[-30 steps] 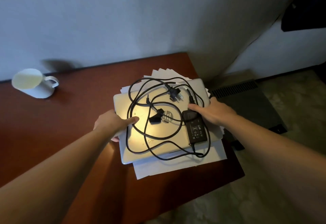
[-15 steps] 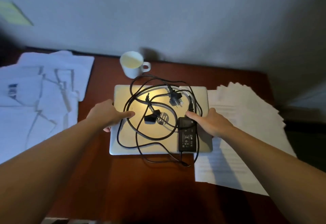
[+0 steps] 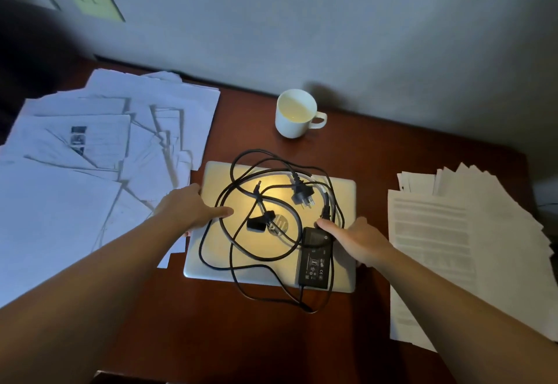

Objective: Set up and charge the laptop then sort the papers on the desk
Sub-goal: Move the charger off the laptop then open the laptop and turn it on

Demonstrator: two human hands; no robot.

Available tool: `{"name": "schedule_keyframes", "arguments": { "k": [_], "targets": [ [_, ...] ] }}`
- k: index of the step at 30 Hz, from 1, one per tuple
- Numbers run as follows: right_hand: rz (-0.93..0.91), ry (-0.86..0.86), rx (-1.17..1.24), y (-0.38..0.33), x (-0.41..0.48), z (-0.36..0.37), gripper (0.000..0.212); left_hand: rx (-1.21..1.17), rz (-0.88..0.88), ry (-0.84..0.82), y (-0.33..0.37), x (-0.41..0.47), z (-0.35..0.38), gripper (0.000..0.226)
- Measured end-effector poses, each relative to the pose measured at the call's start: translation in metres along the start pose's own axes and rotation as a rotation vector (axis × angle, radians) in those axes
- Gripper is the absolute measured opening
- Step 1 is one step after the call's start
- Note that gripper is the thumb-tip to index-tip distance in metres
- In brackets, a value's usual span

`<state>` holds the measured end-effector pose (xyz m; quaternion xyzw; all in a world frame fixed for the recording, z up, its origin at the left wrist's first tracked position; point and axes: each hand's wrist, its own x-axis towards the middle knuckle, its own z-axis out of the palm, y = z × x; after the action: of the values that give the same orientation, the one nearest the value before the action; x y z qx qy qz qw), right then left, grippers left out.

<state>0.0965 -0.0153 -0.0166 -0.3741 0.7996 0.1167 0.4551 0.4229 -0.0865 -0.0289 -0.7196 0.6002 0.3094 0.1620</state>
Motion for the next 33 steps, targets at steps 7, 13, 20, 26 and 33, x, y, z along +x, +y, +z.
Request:
{"name": "schedule_keyframes", "arguments": {
  "k": [7, 13, 20, 26, 33],
  "targets": [
    [0.011, 0.022, -0.075, -0.001, 0.004, -0.007, 0.119, 0.120, 0.029, -0.047, 0.015, 0.010, -0.010, 0.090],
    [-0.056, 0.064, -0.274, -0.005, -0.001, -0.020, 0.117, 0.306, -0.005, -0.039, 0.024, 0.001, -0.017, 0.088],
    [-0.284, 0.316, -0.203, -0.030, -0.011, -0.011, 0.076, 0.074, -0.152, -0.142, 0.019, -0.033, 0.006, 0.096],
    [-0.174, 0.160, 0.034, -0.031, -0.018, 0.007, 0.083, -0.394, -0.134, -0.177, 0.031, -0.048, 0.023, 0.042],
    [-0.181, 0.179, 0.132, -0.028, -0.030, 0.023, 0.084, -0.974, -0.137, -0.184, 0.057, -0.059, 0.044, 0.015]
  ]
}}
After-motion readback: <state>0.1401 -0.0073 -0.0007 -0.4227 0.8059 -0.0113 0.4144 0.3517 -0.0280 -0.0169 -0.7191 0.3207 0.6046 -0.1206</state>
